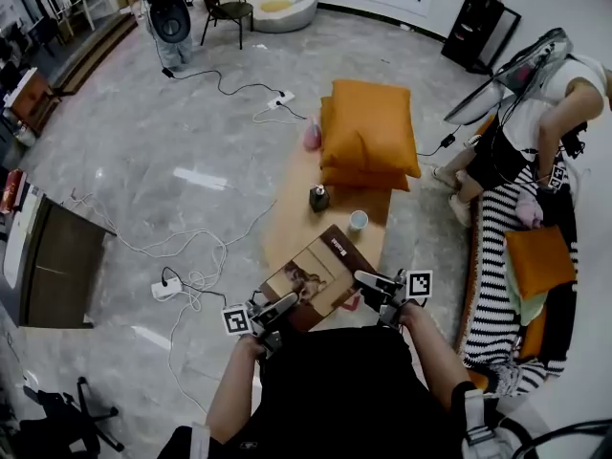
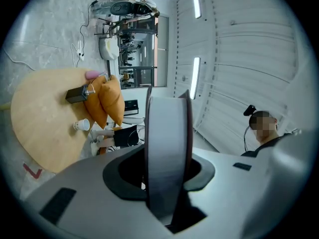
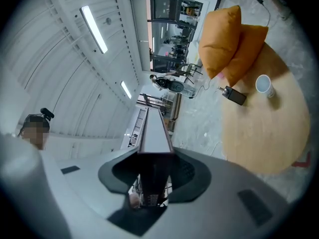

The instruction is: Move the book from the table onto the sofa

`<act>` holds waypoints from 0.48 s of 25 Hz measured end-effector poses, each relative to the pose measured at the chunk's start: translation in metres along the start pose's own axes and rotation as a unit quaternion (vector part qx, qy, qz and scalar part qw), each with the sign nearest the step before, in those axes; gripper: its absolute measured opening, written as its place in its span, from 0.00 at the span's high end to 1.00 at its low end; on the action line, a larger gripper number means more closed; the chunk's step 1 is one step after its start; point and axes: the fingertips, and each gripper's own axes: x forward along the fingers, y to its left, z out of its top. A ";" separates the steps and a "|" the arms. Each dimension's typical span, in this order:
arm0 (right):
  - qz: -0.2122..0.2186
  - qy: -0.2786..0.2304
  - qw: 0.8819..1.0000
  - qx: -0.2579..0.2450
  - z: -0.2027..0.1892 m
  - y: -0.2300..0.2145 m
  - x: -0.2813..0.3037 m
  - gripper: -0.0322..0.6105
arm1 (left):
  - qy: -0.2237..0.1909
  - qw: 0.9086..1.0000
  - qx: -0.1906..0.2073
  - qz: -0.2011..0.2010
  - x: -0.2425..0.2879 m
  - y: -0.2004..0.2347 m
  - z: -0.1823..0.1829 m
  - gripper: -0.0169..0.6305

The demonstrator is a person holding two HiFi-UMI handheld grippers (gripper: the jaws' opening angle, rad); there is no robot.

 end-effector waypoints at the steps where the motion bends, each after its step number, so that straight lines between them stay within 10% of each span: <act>1: 0.001 0.000 1.000 -0.002 -0.003 0.001 0.012 0.72 | 0.000 1.000 0.001 -0.002 -0.010 0.000 0.007 0.75; 12: 0.001 -0.103 0.994 -0.019 -0.060 0.061 0.123 0.72 | 0.125 0.992 0.014 -0.005 -0.107 -0.048 0.095 0.75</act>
